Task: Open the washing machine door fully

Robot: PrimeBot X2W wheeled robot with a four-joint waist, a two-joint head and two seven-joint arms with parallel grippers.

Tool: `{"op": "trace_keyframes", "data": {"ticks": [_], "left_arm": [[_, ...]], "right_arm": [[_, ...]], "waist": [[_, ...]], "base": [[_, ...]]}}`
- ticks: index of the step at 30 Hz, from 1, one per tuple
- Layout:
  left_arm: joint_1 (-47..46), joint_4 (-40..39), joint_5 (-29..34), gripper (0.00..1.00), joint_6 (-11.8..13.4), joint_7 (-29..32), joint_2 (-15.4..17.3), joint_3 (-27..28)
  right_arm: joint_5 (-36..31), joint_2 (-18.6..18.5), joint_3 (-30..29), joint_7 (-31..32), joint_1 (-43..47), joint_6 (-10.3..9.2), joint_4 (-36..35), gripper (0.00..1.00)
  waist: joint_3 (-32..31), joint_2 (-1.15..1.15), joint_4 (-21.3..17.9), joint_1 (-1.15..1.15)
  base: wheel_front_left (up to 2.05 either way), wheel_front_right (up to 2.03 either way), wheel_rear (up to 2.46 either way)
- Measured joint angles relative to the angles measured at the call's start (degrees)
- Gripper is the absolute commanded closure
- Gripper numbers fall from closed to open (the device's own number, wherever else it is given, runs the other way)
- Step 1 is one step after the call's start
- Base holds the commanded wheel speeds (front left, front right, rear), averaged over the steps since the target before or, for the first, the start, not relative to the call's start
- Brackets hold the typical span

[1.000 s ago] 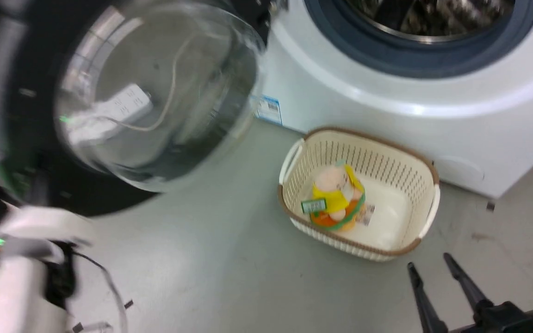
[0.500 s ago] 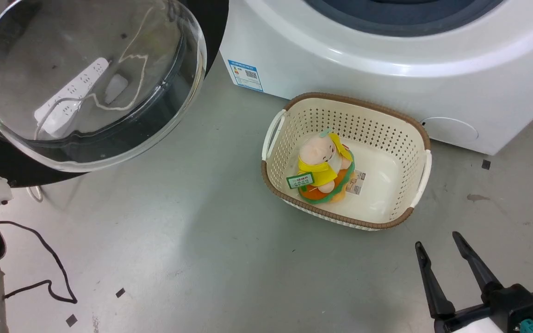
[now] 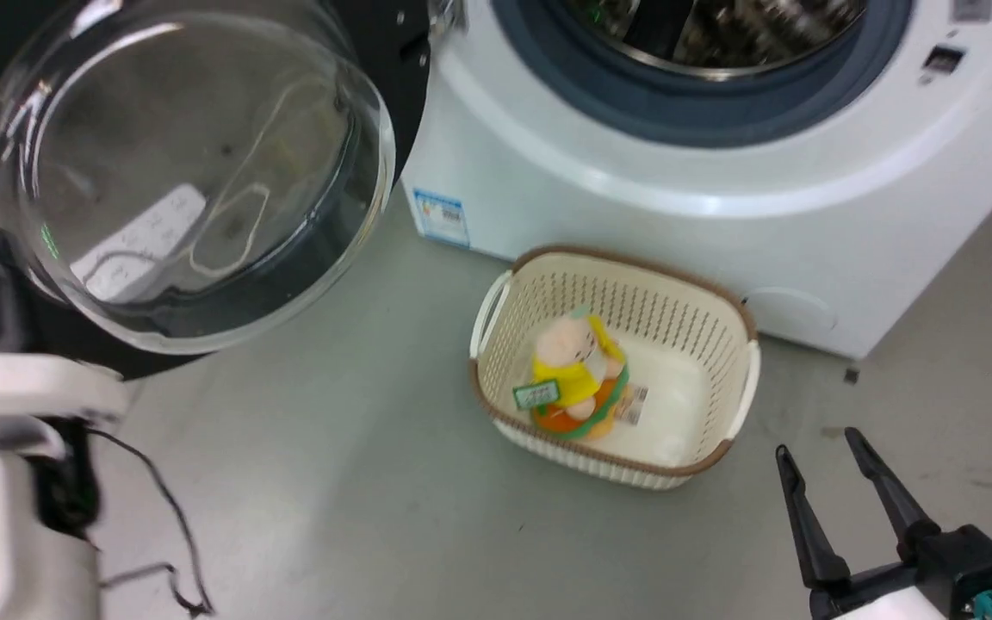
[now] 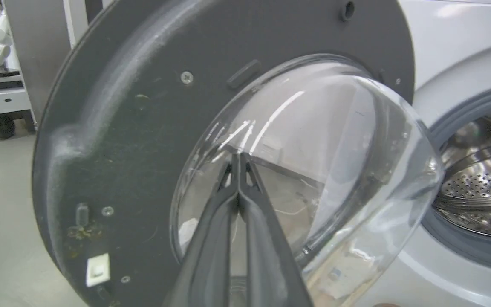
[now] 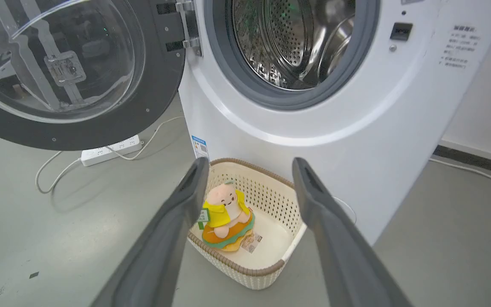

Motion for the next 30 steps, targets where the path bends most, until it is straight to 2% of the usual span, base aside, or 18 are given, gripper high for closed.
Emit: {"op": "trace_keyframes", "data": {"ticks": [5,9,14,18,19,20,25,30], "left_arm": [[7.5,-7.5,2.3,1.0,-1.2,0.0,-6.0,-3.5],[13.9,-11.5,3.6,1.0,-1.4,0.0,-9.4,-6.3],[21.3,-13.9,3.2,1.0,-1.4,0.0,-12.2,-9.3],[24.7,-15.3,3.7,1.0,-1.0,0.0,-12.8,-11.7],[25.2,-15.5,4.2,0.72,-0.6,0.0,-13.0,-12.2],[25.9,-15.7,5.0,0.0,0.0,0.0,-13.2,-12.6],[28.8,-15.4,8.3,0.0,1.7,0.0,-13.5,-15.5],[30.5,-15.3,10.7,0.0,2.6,0.0,-13.6,-17.6]], "right_arm": [[0.0,0.6,-1.4,0.0,-0.6,0.0,-0.8,0.0],[0.0,0.8,-2.1,0.0,-0.7,0.0,-1.3,0.0],[-0.1,0.9,-1.6,0.0,-0.7,0.0,-2.0,0.0],[-0.1,1.0,-1.6,0.0,-0.4,0.0,-2.2,0.0],[-0.1,1.0,-1.6,0.0,-0.3,0.0,-2.2,0.0],[-0.1,1.0,-1.6,0.0,-0.1,0.0,-2.1,0.0],[0.0,1.1,-1.7,0.0,1.7,0.0,-1.2,0.0],[0.6,1.1,-2.0,0.0,2.9,0.0,-0.8,0.0]], "waist": [[-4.7,0.0,-2.4,0.0],[-7.6,0.0,-5.9,0.0],[-10.6,0.0,-11.0,-0.01],[-12.4,0.0,-15.0,0.0],[-12.7,0.0,-15.9,0.0],[-13.1,0.0,-16.8,0.0],[-14.6,0.0,-20.0,0.0],[-15.6,0.0,-21.5,0.0]], "base": [[0.0,0.0,0.0],[0.0,0.0,0.0],[0.0,0.0,0.0],[0.0,0.0,0.0],[0.0,0.0,0.0],[0.0,0.0,0.0],[0.0,0.0,0.0],[0.0,0.0,0.0]]}}
